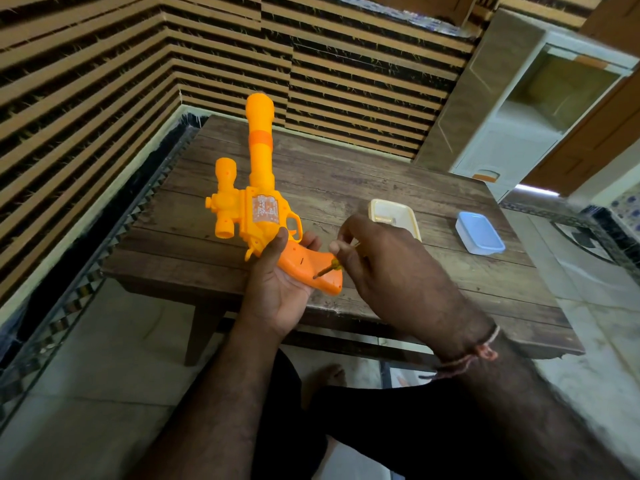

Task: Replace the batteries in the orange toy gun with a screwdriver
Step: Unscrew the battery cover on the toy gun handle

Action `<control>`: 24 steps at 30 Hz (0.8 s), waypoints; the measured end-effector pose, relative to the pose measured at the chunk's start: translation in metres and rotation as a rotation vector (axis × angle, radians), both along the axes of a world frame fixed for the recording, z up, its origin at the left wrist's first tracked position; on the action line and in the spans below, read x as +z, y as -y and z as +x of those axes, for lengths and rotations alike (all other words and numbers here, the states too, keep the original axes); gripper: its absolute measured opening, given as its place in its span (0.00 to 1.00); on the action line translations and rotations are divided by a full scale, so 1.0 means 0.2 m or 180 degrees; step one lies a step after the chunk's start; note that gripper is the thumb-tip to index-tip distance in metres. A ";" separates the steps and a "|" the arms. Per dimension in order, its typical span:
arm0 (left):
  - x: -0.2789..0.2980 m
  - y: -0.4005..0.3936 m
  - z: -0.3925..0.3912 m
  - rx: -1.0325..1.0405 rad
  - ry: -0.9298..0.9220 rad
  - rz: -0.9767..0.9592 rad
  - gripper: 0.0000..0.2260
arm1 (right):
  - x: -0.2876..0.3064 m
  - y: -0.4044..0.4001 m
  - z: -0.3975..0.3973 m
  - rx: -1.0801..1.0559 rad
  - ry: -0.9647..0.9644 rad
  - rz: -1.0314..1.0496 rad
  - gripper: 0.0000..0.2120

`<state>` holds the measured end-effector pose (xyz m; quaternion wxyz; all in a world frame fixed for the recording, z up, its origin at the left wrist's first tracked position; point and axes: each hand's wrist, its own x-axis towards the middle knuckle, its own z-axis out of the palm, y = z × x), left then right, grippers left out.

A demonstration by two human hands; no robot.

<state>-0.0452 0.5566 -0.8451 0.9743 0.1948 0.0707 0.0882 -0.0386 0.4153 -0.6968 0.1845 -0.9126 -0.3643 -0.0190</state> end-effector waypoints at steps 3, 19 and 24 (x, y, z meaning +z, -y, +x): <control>-0.01 0.01 0.00 0.0042 -0.0087 0.0029 0.36 | 0.00 -0.01 -0.01 -0.0149 0.0125 -0.0134 0.08; 0.00 0.00 0.00 0.0033 -0.0070 0.0079 0.42 | 0.04 -0.02 -0.03 0.0020 -0.0292 -0.0144 0.11; 0.01 0.00 0.00 -0.0058 0.0069 0.0025 0.36 | 0.03 -0.01 -0.02 -0.0179 -0.0083 -0.0212 0.11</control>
